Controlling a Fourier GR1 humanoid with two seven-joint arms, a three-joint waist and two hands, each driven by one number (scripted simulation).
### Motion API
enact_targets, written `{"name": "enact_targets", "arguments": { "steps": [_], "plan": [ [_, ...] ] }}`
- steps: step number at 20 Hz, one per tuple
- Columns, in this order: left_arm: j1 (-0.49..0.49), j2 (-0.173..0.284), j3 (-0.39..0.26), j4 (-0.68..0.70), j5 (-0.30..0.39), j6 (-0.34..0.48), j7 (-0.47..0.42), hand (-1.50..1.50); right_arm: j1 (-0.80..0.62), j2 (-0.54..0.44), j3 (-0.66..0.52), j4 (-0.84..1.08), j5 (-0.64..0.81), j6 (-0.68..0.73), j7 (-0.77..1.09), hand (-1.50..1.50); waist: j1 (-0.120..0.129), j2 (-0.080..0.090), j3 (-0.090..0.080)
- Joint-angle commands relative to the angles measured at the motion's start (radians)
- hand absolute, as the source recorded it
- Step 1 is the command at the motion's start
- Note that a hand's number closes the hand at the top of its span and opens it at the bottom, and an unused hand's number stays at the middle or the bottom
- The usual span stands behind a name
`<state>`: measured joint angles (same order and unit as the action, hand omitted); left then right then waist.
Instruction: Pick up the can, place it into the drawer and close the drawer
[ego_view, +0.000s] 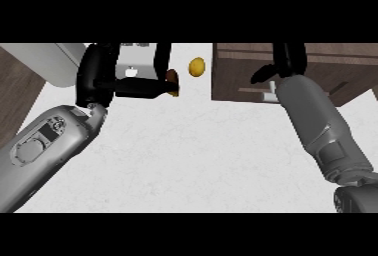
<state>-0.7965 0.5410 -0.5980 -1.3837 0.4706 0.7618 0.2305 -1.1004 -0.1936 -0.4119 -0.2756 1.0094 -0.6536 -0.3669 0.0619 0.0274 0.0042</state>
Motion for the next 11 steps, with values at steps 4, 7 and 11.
{"name": "enact_targets", "arguments": {
  "steps": [4, 7, 11],
  "plan": [
    [0.053, 0.021, 0.025, -0.024, -0.005, 0.000, -0.015, -1.50, -0.112, 0.100, -0.188, -0.047, -0.244, 0.109, -0.057, -1.50, 0.007, -0.013, -0.001],
    [0.063, 0.022, 0.038, -0.033, -0.002, -0.010, -0.011, -1.50, -0.105, 0.096, -0.244, -0.053, -0.319, 0.173, -0.114, -1.50, -0.013, -0.015, -0.001],
    [0.147, 0.014, 0.020, -0.105, -0.044, 0.031, -0.028, -1.50, -0.105, 0.079, -0.259, -0.034, -0.344, 0.198, -0.134, -1.50, -0.009, -0.017, -0.003]
  ]
}}
